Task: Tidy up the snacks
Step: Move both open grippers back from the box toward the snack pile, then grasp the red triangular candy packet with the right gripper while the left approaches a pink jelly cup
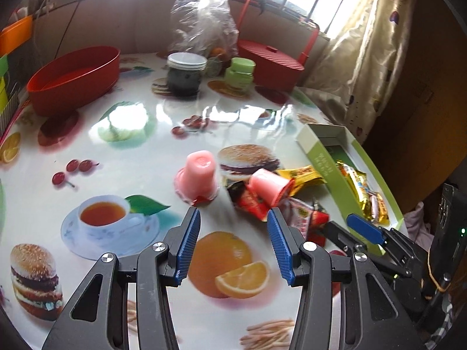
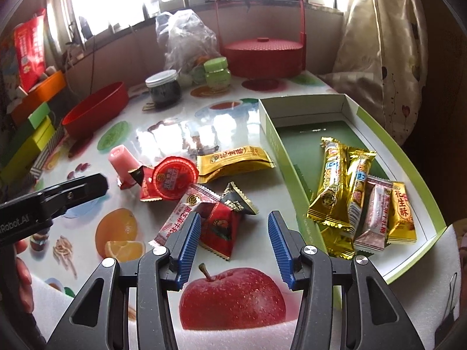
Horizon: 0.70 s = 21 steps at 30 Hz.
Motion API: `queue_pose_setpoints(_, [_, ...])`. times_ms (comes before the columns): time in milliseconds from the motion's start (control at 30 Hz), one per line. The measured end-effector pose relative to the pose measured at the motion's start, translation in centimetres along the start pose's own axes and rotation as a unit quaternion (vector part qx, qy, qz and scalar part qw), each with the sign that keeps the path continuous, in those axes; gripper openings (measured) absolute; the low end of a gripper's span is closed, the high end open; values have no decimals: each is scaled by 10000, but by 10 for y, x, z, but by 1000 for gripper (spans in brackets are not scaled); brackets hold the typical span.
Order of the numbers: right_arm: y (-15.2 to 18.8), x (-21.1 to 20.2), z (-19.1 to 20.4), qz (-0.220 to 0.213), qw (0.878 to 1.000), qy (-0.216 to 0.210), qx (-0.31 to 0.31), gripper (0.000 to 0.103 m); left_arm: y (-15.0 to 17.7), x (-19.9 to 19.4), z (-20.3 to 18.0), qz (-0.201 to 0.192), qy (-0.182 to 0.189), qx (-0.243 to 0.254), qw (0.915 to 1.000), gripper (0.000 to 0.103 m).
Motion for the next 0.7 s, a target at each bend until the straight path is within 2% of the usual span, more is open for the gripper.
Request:
queue_pose_setpoints(167, [-1, 13, -2, 150, 9998, 151, 40, 48, 6, 5, 10, 83, -19, -86, 9999, 49])
queue_pose_setpoints(533, [-1, 32, 5, 340, 9994, 63, -12, 47, 12, 11, 6, 188, 94, -80, 9997, 49])
queue_pose_setpoints(700, [-2, 31, 6, 294, 9996, -18, -1, 33, 14, 14, 2, 241, 161, -38, 9996, 49])
Point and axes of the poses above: each gripper's, at about its wrist camera, not at the fingertips, and x roughly the way its jaws point, z to its left, y to its underside, the point moved 8 cm from there along x, roughly the way its jaws point, and after that the axes turned 7 degrees about z, right-handed, at the moved point
